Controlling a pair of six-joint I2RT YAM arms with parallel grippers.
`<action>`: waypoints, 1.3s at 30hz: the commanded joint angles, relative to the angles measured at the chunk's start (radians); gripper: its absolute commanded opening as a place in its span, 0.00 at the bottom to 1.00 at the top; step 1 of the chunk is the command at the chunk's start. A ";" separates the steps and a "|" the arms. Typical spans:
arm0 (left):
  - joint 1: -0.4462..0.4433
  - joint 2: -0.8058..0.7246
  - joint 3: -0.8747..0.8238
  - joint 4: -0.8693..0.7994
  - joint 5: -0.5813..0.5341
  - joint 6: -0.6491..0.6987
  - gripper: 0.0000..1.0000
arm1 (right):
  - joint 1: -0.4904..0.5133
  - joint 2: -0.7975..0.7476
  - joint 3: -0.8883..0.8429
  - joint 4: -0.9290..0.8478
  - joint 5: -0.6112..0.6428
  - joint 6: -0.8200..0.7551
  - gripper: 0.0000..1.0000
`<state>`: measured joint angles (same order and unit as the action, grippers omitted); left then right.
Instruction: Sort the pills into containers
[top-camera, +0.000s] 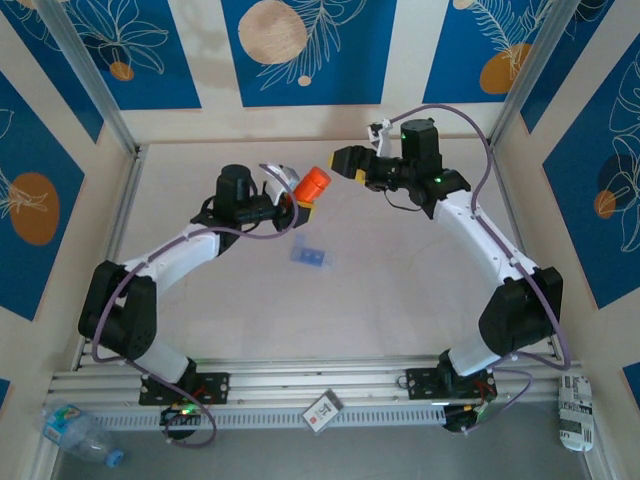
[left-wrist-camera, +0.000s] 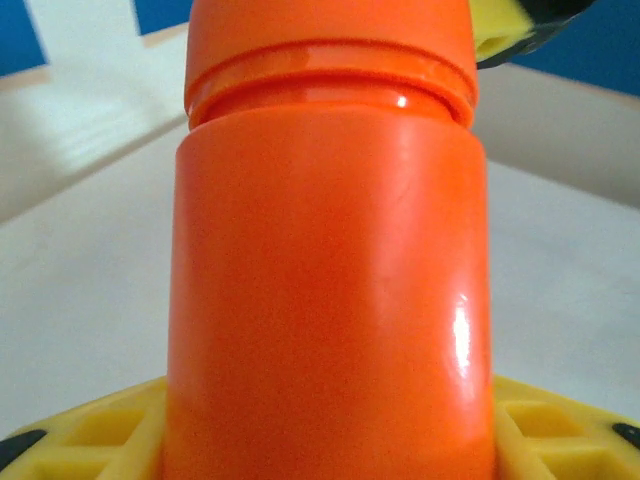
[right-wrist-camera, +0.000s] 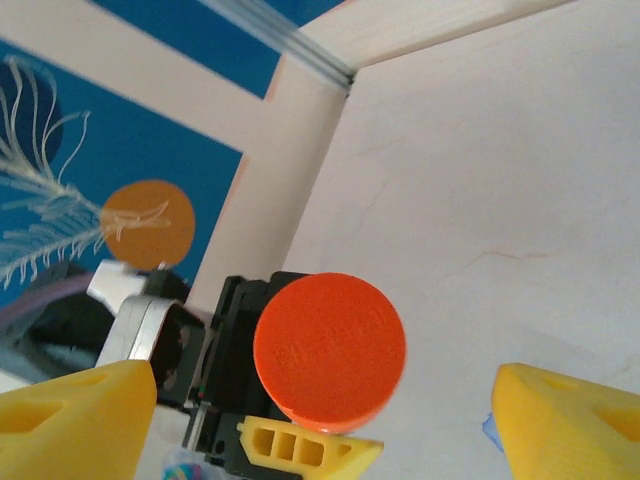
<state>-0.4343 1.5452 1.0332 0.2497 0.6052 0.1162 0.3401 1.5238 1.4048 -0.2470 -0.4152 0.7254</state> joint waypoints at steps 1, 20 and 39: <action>-0.013 -0.042 -0.019 0.014 -0.137 0.114 0.00 | 0.009 0.000 0.023 -0.076 0.102 0.170 0.87; -0.045 -0.020 -0.001 -0.030 -0.147 0.174 0.00 | 0.112 0.127 0.129 -0.109 0.150 0.187 0.86; -0.048 -0.016 0.006 -0.011 -0.124 0.142 0.00 | 0.134 0.143 0.118 -0.086 0.112 0.156 0.38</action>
<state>-0.4744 1.5326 1.0206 0.2165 0.4587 0.2672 0.4690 1.6608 1.5036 -0.3450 -0.2665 0.9047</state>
